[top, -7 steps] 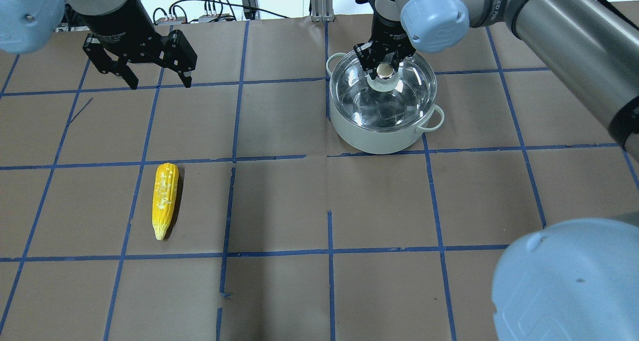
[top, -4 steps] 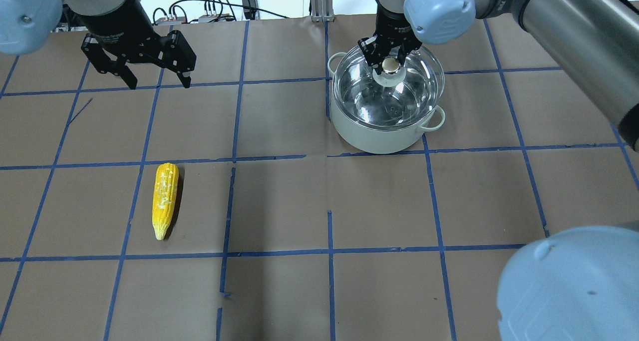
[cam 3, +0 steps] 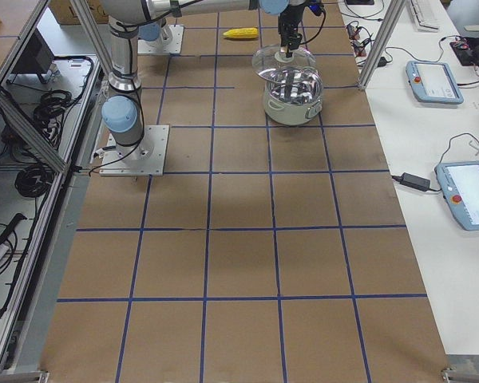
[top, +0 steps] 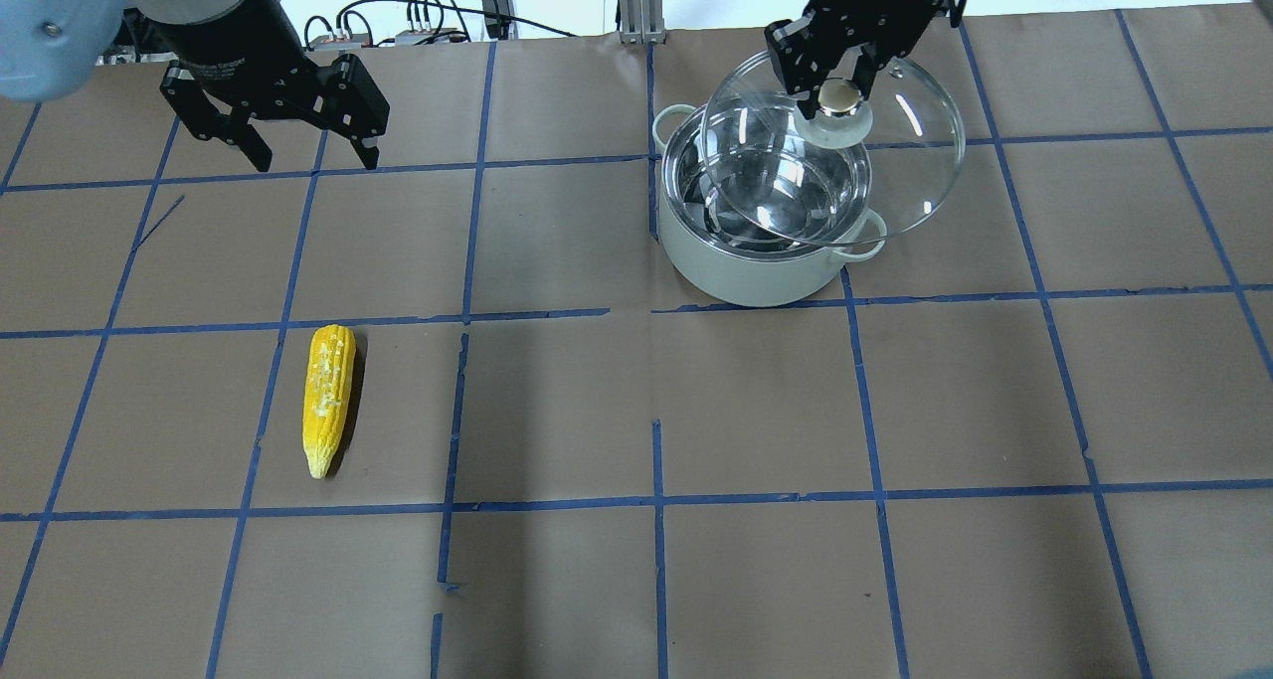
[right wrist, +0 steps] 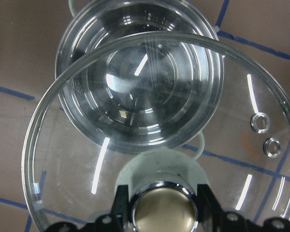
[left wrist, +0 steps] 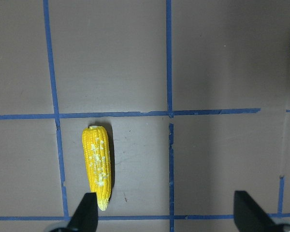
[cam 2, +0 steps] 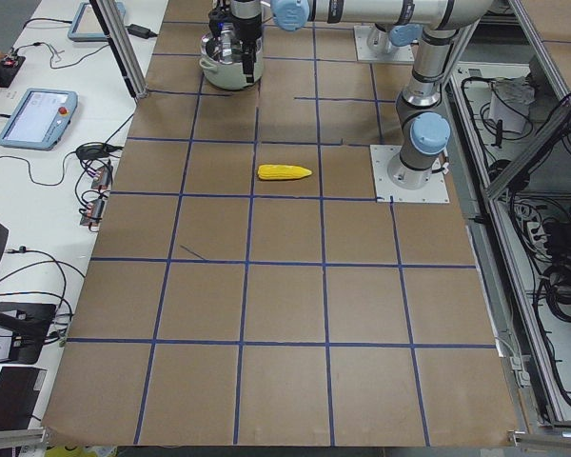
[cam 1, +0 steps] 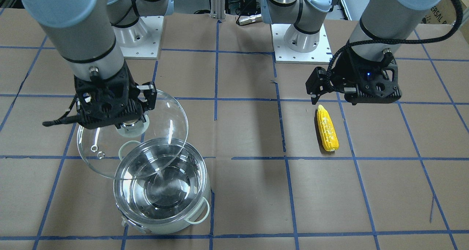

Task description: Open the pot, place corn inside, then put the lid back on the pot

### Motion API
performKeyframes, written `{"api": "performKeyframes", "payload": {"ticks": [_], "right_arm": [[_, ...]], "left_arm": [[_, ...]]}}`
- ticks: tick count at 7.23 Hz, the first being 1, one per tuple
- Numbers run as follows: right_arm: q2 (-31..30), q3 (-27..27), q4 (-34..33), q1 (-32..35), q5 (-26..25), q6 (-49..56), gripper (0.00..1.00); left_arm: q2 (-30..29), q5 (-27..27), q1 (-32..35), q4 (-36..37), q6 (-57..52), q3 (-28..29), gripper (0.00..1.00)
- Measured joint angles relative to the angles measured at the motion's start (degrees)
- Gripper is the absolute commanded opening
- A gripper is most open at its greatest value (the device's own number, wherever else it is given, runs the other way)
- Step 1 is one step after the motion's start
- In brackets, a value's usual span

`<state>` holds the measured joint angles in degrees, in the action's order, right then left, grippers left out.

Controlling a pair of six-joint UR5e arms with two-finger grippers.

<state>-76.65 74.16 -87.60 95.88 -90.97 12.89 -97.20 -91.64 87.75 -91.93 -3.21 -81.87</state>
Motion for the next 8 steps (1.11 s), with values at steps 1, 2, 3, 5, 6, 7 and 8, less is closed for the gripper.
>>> {"api": "performKeyframes", "payload": {"ticks": [1, 2, 3, 5, 6, 7, 8], "right_arm": [[-4.1, 4.6, 0.5, -1.5, -0.1, 1.0, 0.26], [-7.7, 9.0, 0.6, -2.8, -0.3, 1.4, 0.26], [-10.2, 12.4, 0.3, -3.6, -0.5, 1.5, 0.26], [-12.3, 14.9, -0.1, -4.2, -0.7, 1.7, 0.26], [-12.7, 15.2, -0.1, -4.3, -0.7, 1.7, 0.26], [-13.3, 15.4, 0.2, -4.4, -0.7, 1.7, 0.26], [-13.7, 15.6, 0.4, -4.4, -0.7, 1.6, 0.26]], "left_arm": [[0.0, -0.1, -0.1, 0.0, -0.2, 0.0, 1.0], [0.0, -0.1, -0.1, 0.0, -0.5, 0.0, 1.0], [0.0, -0.2, -0.1, 0.0, -0.8, 0.1, 1.0], [0.1, -0.1, -0.2, 0.0, -1.0, 0.1, 1.0], [0.1, 0.0, -0.3, 0.0, -1.0, 0.2, 1.0], [-0.1, 0.1, -0.4, 0.5, -1.0, 0.3, 1.0], [-0.4, 0.1, -0.4, 1.2, -1.0, 0.4, 1.0]]}}
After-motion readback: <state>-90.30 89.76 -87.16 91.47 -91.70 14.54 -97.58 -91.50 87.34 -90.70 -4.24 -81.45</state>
